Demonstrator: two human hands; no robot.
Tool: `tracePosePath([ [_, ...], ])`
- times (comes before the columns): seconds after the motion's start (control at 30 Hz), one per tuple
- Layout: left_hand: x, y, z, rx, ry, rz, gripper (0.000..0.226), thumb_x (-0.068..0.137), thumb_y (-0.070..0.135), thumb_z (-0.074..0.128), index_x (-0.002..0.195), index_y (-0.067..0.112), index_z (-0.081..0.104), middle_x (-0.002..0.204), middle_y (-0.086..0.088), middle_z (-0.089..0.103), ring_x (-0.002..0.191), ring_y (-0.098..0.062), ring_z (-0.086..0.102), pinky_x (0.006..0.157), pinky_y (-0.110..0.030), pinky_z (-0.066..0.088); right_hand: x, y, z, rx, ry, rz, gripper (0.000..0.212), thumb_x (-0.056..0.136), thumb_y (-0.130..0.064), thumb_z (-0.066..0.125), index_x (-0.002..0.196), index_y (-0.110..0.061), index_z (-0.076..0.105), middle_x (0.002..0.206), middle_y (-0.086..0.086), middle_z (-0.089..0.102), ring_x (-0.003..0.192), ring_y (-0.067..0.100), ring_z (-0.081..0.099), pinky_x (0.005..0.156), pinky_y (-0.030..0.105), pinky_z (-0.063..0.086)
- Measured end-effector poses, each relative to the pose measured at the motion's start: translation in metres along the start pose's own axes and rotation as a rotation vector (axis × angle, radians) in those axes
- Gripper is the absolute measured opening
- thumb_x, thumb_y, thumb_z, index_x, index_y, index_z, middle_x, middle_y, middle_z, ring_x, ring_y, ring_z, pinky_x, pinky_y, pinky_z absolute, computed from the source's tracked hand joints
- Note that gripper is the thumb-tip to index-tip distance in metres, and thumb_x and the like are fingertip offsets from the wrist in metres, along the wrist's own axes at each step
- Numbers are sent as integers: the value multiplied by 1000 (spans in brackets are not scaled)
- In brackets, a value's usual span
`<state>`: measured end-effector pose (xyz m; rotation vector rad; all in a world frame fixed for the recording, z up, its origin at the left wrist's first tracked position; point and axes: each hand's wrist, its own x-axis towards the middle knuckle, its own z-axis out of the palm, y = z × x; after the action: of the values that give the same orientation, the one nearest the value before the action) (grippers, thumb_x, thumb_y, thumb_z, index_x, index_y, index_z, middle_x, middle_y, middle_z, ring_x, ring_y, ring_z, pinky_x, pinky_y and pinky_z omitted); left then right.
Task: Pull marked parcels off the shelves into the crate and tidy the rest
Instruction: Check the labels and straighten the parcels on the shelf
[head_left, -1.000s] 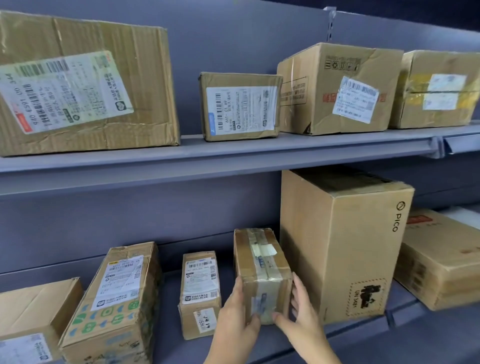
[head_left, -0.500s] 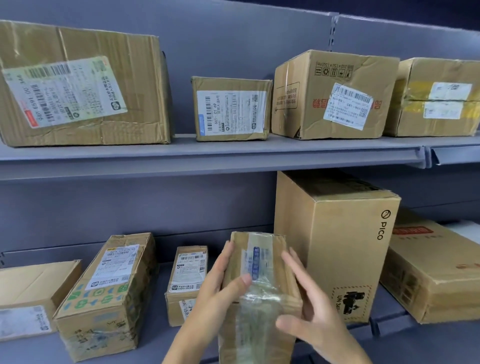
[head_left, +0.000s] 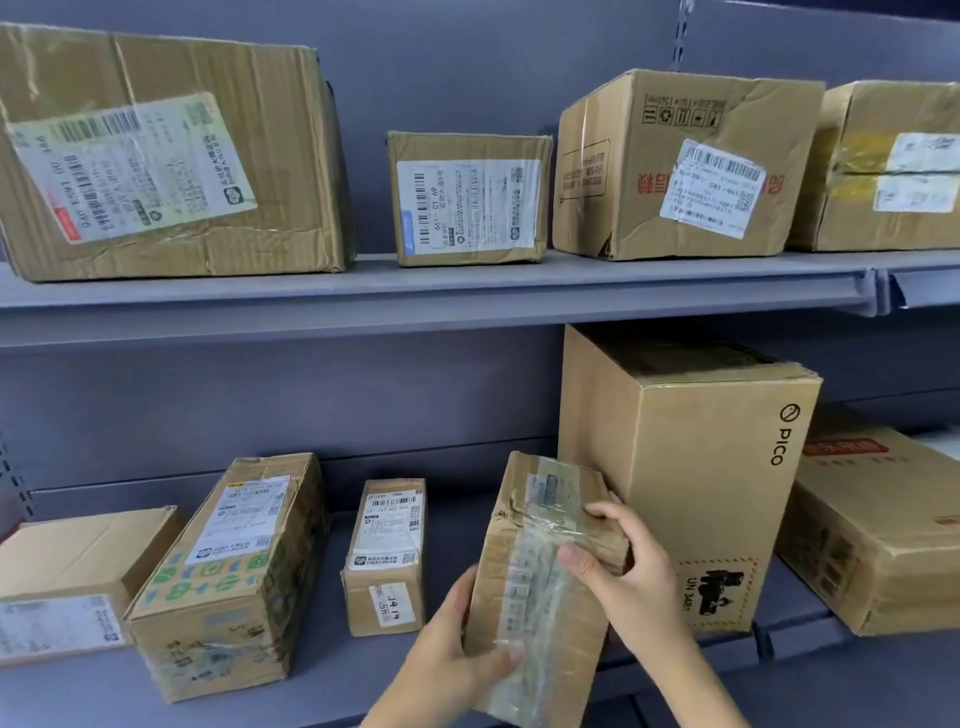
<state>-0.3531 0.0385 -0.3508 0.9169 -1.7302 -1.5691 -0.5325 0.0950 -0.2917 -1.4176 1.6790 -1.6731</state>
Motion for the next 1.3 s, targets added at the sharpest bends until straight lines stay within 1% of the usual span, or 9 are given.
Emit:
tracePosePath([
  [0.1, -1, -24, -4, -41, 107, -69, 111, 44, 44, 90, 138, 17, 38, 126, 4, 61, 114, -11, 59, 101, -34, 45, 1, 4, 7, -29, 133, -15, 31, 65, -38, 75, 88, -39, 56, 91, -18, 63, 83, -2, 61, 67, 12, 47],
  [0.2, 1, -22, -8, -104, 238, -59, 97, 43, 28, 83, 130, 11, 45, 119, -2, 63, 103, -11, 64, 84, -19, 52, 5, 3, 12, 7, 195, -5, 24, 71, -30, 76, 84, -36, 57, 84, -15, 64, 76, 2, 61, 58, 15, 48],
  [0.33, 1, 6, -23, -110, 490, 29, 68, 48, 15, 88, 107, 26, 56, 100, 10, 65, 87, -6, 66, 74, -22, 50, 9, 9, 16, 150, 280, 54, 9, 76, -29, 70, 77, -23, 64, 88, -6, 67, 83, 11, 61, 67, 25, 45],
  [0.47, -3, 34, -37, -183, 664, 154, 68, 62, -8, 79, 118, 21, 52, 109, 1, 60, 92, 1, 62, 87, -33, 50, -3, 12, 26, 206, 262, 94, 9, 77, -19, 70, 79, -13, 63, 108, -14, 62, 89, -7, 59, 72, 13, 45],
  [0.6, -3, 43, -51, -275, 669, 240, 58, 67, -13, 72, 112, 17, 54, 123, -8, 58, 108, -16, 59, 88, -23, 52, -21, 19, 36, 216, 248, 157, 16, 75, -8, 72, 78, -11, 57, 101, -22, 58, 71, -18, 58, 59, 6, 44],
  [0.67, -3, 45, -56, -289, 651, 261, 54, 68, -10, 72, 111, 19, 57, 122, -9, 61, 113, -21, 59, 94, -34, 50, -28, 21, 39, 218, 250, 194, 18, 75, -7, 72, 78, -8, 55, 99, -18, 58, 70, -10, 61, 56, 6, 43],
  [0.97, -3, 44, -51, -293, 498, 251, 49, 75, -11, 66, 108, 25, 58, 125, -10, 60, 123, -21, 52, 107, -42, 39, -40, 22, 46, 177, 335, 323, 22, 78, -13, 71, 80, -15, 49, 77, 2, 60, 67, 13, 55, 60, 27, 41],
  [1.1, -8, 44, -48, -287, 488, 269, 43, 76, -13, 64, 106, 17, 61, 119, -3, 64, 118, -11, 56, 98, -23, 44, -49, 35, 48, 222, 345, 392, 25, 76, -13, 72, 80, -14, 48, 81, 7, 58, 71, 21, 53, 76, 42, 47],
  [1.3, -16, 40, -57, -390, 559, 286, 12, 82, 0, 60, 85, 9, 67, 103, 6, 72, 101, -2, 65, 88, -18, 50, -59, 44, 40, 436, 268, 364, 61, 24, -53, 89, 63, -17, 59, 116, 3, 64, 111, 26, 58, 96, 48, 46],
])
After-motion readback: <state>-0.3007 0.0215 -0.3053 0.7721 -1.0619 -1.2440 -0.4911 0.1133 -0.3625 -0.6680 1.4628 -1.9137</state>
